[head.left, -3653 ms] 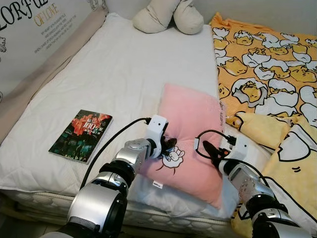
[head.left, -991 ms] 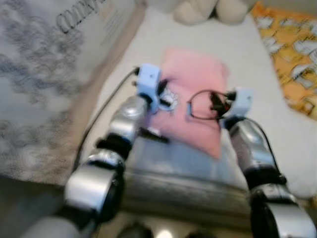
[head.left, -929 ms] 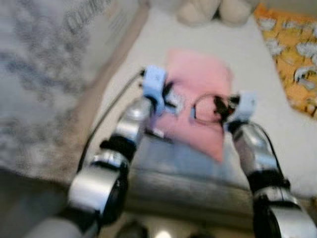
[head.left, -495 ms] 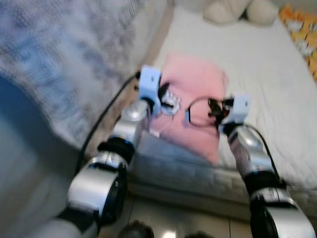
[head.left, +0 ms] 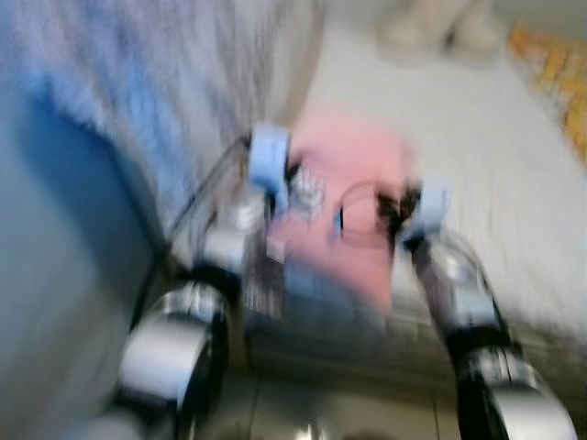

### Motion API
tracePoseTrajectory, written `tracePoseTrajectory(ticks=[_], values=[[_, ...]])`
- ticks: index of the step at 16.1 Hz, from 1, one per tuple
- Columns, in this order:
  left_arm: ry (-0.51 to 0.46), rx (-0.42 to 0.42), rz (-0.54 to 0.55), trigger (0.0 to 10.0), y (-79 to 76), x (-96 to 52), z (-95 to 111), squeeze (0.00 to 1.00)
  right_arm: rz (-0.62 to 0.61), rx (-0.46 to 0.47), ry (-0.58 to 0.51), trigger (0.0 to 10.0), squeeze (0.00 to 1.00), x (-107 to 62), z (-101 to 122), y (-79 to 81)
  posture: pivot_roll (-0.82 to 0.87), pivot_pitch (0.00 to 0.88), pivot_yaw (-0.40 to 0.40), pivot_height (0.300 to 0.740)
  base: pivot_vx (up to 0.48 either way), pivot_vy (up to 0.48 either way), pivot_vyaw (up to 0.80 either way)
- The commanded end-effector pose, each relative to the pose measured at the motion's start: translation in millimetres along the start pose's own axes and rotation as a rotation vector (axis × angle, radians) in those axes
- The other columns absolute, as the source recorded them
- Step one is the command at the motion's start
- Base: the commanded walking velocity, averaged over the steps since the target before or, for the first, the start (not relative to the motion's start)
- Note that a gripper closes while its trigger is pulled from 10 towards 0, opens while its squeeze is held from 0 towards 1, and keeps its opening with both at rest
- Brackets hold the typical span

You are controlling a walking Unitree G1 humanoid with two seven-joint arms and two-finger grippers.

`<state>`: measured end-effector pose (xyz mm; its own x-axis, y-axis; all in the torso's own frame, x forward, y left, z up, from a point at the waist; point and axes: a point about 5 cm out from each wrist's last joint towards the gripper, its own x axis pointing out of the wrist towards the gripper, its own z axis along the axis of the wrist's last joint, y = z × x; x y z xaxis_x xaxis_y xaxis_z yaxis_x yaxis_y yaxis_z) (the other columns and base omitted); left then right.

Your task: Clean up the room

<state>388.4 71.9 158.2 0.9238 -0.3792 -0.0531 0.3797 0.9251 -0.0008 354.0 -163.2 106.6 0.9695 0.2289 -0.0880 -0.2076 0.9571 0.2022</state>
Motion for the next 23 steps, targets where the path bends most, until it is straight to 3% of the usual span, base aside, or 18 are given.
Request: tracePoseTrajectory(ticks=[1,7,9,11,12,14,17,19,21,23], values=[[-0.092,0.013,0.03,10.0,2.0,3.7,24,0.0,-0.06,-0.012,-0.01,10.0,0.0,-5.7,5,-18.4,0.05,0.0,0.0,0.74,0.48,0.0,0.0],[-0.072,-0.017,0.055,10.0,0.2,2.7,19,0.0,-0.07,-0.038,0.019,10.0,0.0,-10.3,0,-22.7,0.05,0.0,0.002,0.74,0.48,0.0,0.37],[-0.049,-0.049,0.075,10.0,-6.4,5.2,16,0.0,-0.068,-0.096,0.057,10.0,0.0,-9.9,0,-29.3,0.06,0.0,-0.002,0.74,0.48,0.0,0.0],[-0.004,-0.024,0.093,10.0,-21.0,11.5,11,0.0,-0.094,-0.161,0.117,10.0,0.0,-4.8,4,-43.8,0.06,0.027,0.0,0.74,0.24,0.0,0.0],[0.012,-0.031,0.09,10.0,-27.8,14.7,11,0.0,-0.102,-0.231,0.162,10.0,0.0,-2.6,4,-49.0,0.05,0.058,0.011,0.74,0.0,0.0,0.0],[0.035,-0.033,0.131,10.0,-27.2,14.0,4,0.0,-0.1,-0.281,0.241,10.0,0.0,-3.0,-7,-49.0,0.04,0.098,0.017,0.74,0.0,0.0,0.0],[0.138,-0.007,0.186,10.0,-28.9,3.7,-31,0.0,-0.081,-0.308,0.363,10.0,0.0,-9.4,-40,-39.4,0.05,0.146,0.012,0.74,0.0,0.0,0.0],[0.194,-0.057,0.21,10.0,-28.2,-3.5,-49,0.0,-0.048,-0.361,0.404,10.0,0.0,-10.2,-50,-31.6,0.05,0.163,0.005,0.74,0.0,0.0,0.0],[0.178,-0.07,0.203,10.0,-30.7,-2.7,-47,0.0,-0.039,-0.379,0.397,10.0,0.0,-8.3,-48,-29.9,0.05,0.173,0.001,0.74,0.0,0.0,0.0],[0.149,-0.079,0.159,10.0,-42.6,0.8,-42,0.0,-0.047,-0.423,0.379,10.0,0.0,-6.4,-40,-34.0,0.05,0.18,-0.007,0.74,0.0,0.0,0.0]])
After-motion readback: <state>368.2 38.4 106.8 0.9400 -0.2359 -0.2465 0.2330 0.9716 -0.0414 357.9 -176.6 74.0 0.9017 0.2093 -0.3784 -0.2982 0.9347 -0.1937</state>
